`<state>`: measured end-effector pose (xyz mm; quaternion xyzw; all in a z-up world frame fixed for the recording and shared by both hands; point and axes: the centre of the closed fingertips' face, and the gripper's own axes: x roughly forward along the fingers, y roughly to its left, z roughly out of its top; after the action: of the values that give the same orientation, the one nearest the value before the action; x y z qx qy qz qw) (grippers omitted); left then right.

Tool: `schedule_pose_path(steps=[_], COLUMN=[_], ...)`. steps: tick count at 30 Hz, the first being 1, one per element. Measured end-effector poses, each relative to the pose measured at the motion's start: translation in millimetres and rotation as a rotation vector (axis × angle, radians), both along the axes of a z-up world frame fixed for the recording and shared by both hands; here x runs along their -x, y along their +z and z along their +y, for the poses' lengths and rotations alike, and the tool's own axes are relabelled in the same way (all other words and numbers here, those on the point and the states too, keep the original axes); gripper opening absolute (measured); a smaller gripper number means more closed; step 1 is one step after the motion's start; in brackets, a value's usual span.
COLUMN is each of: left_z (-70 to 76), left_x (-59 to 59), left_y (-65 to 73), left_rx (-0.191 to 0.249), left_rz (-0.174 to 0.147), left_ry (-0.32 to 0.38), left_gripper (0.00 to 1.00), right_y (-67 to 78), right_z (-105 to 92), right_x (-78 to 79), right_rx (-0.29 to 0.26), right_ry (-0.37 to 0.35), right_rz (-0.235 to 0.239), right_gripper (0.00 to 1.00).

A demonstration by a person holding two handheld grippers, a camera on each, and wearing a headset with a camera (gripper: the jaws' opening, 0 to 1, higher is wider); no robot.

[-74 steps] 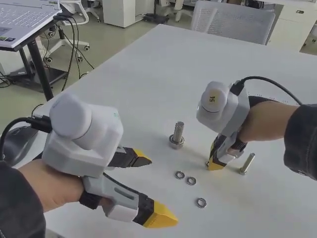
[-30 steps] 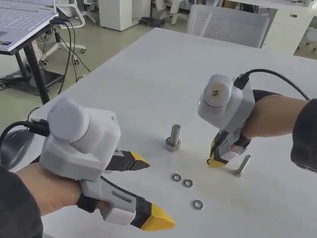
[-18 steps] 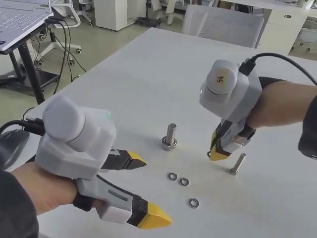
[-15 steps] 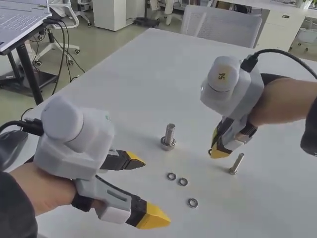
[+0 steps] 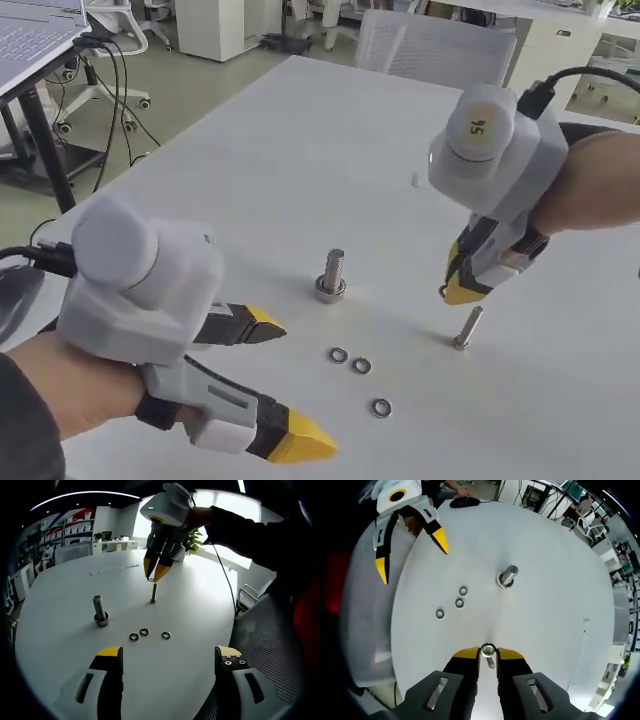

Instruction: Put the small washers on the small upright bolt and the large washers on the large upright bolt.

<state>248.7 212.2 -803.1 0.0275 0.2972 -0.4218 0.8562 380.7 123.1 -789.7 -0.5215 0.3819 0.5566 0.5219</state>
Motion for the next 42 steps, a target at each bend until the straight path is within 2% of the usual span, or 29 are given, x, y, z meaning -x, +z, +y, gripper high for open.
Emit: schedule_pose_path(steps=[9, 17, 27, 42], left_z=[0.1, 0.3, 0.5, -0.3], left_x=[-0.8, -2.5, -2.9, -3.5], left_y=[0.1, 1.4, 0.0, -2.7], left_rx=[0.001, 0.000, -0.005, -0.006], left_rz=[0.000, 0.000, 0.006, 0.011], left_ry=[-0.003, -0.001, 0.001, 0.007], left_gripper=[0.74, 0.74, 0.74, 0.74], right_y=[8.0, 7.7, -7.0, -15.5], right_z=[-15.2, -24.9, -33.7, -33.5], right_x=[-4.8, -8.4, -13.4, -12.5], right_rx=[0.006, 0.016, 0.020, 0.016], right_ry=[-0.032, -0.050, -0.069, -0.063], right_rz=[-0.014, -0.015, -0.001, 0.012], right_gripper=[0.14, 0.14, 0.14, 0.14])
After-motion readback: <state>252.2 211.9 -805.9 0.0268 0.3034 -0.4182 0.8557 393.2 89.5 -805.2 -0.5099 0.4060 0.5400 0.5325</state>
